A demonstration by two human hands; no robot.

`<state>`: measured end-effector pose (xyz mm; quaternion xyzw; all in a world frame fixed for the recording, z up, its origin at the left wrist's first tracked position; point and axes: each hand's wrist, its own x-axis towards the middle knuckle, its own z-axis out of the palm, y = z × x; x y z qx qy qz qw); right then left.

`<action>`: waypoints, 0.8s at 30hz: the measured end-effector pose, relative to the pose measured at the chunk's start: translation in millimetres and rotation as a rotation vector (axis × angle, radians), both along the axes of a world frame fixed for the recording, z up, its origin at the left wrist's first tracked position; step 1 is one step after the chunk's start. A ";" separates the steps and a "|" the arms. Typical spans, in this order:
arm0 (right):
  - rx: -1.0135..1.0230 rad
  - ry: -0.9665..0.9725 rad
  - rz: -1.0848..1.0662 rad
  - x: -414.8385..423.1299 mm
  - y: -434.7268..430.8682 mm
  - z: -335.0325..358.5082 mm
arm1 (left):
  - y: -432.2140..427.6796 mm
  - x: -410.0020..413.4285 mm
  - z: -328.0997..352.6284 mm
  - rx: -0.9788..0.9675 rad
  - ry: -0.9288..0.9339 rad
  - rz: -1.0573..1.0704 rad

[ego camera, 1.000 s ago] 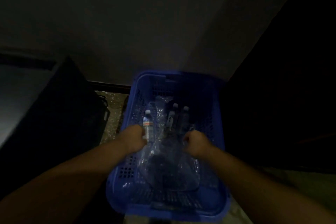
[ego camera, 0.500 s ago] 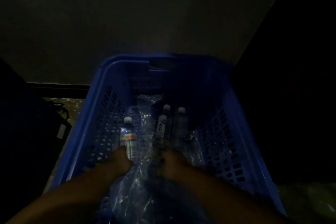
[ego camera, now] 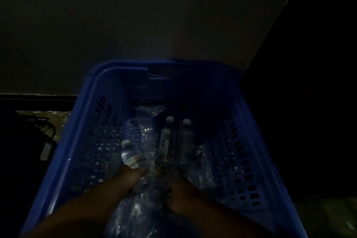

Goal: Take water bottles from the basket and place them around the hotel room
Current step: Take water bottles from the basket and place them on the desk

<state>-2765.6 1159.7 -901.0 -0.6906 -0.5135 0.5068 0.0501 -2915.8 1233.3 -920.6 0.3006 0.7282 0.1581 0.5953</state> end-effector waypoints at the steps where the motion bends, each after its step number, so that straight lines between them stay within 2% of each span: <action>1: 0.001 0.050 -0.020 -1.3 -2.5 7.1 | -2.6 -0.3 6.9 -0.029 -0.070 0.003; 5: -0.064 0.036 -0.039 -5.2 -4.5 53.1 | -11.6 -8.0 60.0 -0.113 -0.331 0.104; 7: -0.095 0.062 -0.194 -1.8 7.2 93.2 | -18.0 -10.1 107.9 -0.128 -0.489 0.170; 8: -0.088 0.121 -0.345 -0.7 14.7 121.5 | -21.1 -11.6 133.3 -0.126 -0.583 0.193; 10: -0.160 0.361 -0.661 0.1 30.6 184.6 | -30.6 -15.8 194.1 -0.102 -0.751 0.205; 12: -0.262 0.741 -0.848 -0.1 39.6 253.2 | -44.4 -24.0 260.6 -0.093 -0.890 0.133; 14: -0.305 1.006 -0.853 -1.5 39.9 326.5 | -58.7 -33.8 327.9 -0.088 -0.971 0.016; 16: -0.304 1.126 -0.800 -9.4 35.8 402.4 | -72.2 -42.9 394.5 -0.107 -1.076 -0.114; 17: -0.297 1.147 -0.757 -17.0 32.5 438.5 | -76.9 -46.8 426.5 -0.115 -1.106 -0.164; 19: -0.241 1.039 -0.625 -30.9 23.2 504.1 | -84.5 -49.9 488.5 -0.127 -1.071 -0.190; 22: -0.063 0.842 -0.475 -45.3 6.3 584.5 | -99.0 -55.4 572.0 -0.088 -0.910 -0.153; 24: -0.006 0.781 -0.379 -53.1 -5.7 634.5 | -113.1 -65.4 621.5 -0.024 -0.767 -0.181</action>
